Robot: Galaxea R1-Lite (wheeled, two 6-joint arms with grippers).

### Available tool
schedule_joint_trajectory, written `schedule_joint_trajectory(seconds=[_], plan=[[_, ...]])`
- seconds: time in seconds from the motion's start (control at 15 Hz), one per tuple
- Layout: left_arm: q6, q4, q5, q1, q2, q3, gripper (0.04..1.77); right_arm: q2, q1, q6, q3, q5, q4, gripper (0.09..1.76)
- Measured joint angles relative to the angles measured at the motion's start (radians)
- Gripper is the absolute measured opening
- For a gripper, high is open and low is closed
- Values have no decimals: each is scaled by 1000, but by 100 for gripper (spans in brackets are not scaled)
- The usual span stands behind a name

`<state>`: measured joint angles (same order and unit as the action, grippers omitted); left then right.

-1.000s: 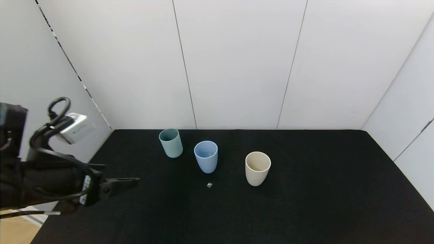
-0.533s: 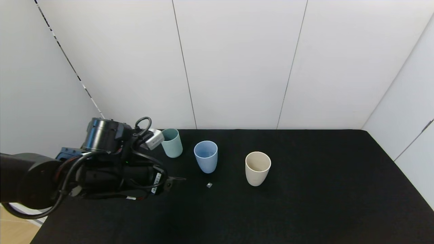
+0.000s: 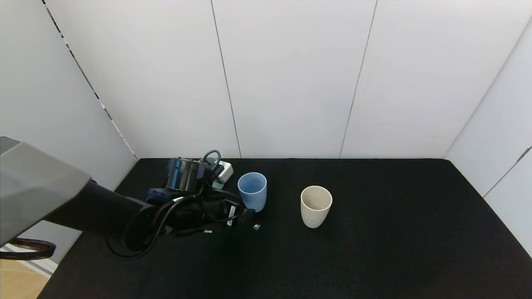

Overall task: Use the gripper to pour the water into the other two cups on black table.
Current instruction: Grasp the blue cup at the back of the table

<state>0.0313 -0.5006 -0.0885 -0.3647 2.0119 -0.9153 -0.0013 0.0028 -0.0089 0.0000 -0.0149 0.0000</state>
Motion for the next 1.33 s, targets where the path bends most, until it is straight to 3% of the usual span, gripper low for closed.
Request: schedule_joint_trajectory(seconds=[0.47, 1.33], plan=[[-27, -194, 5, -15, 143, -46, 172, 0, 0, 0, 0, 0, 0, 171], [-21, -192, 9, -18, 214, -153, 172, 0, 0, 0, 0, 0, 0, 171]])
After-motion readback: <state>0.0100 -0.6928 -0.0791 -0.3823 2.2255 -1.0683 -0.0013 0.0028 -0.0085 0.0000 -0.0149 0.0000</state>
